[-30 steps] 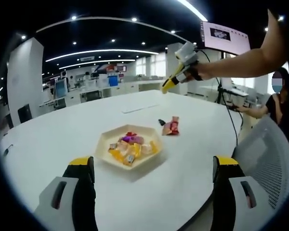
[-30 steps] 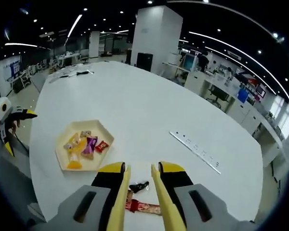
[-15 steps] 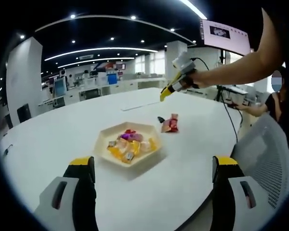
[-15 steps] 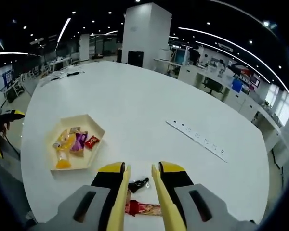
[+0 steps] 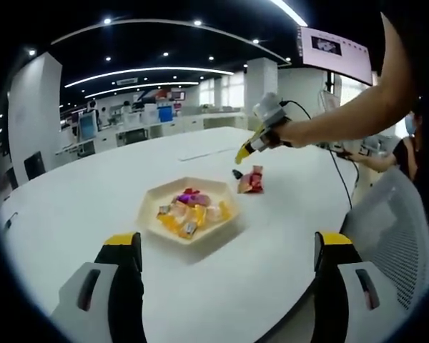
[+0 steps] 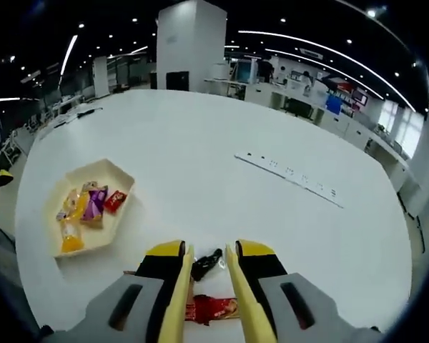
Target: Place the target food into the container with the food tongs after gripping and lifting it, then release it inside without dropping or visibly crushing the food.
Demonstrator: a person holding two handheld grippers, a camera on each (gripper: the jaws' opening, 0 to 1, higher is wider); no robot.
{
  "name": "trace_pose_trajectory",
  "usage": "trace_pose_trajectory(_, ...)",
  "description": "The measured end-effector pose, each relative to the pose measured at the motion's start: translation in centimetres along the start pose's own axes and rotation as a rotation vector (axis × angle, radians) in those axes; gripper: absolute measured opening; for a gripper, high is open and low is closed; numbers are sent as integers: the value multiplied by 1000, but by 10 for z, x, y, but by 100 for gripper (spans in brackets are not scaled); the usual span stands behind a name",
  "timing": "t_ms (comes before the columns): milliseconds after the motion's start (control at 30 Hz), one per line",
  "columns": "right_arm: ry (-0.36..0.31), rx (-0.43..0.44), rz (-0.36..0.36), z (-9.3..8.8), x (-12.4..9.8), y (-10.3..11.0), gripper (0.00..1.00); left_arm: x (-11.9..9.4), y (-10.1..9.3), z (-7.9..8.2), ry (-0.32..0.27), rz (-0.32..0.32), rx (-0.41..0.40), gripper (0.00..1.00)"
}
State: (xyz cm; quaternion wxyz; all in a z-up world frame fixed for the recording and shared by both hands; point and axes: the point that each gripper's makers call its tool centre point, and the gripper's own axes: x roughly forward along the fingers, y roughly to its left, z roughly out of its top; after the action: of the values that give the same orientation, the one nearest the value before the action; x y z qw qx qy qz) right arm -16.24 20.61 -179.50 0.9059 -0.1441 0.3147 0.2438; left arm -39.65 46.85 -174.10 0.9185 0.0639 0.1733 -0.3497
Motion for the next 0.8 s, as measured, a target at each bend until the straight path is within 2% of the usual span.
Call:
trace_pose_trajectory(133, 3, 24, -13, -6, 1, 1, 27, 0, 0, -1, 2, -1, 0, 96)
trace_pose_trajectory(200, -2, 78, -12, -8, 3, 2, 27, 0, -1, -1, 3, -3, 1, 96)
trace_pose_trajectory(567, 47, 113, -32, -22, 13, 3, 28, 0, -1, 0, 0, -6, -1, 96)
trace_pose_trajectory(700, 40, 161, 8, -20, 15, 8, 27, 0, -1, 0, 0, -6, -3, 96)
trace_pose_trajectory(800, 41, 152, -1, -17, 13, 6, 28, 0, -2, 0, 1, -9, -2, 96)
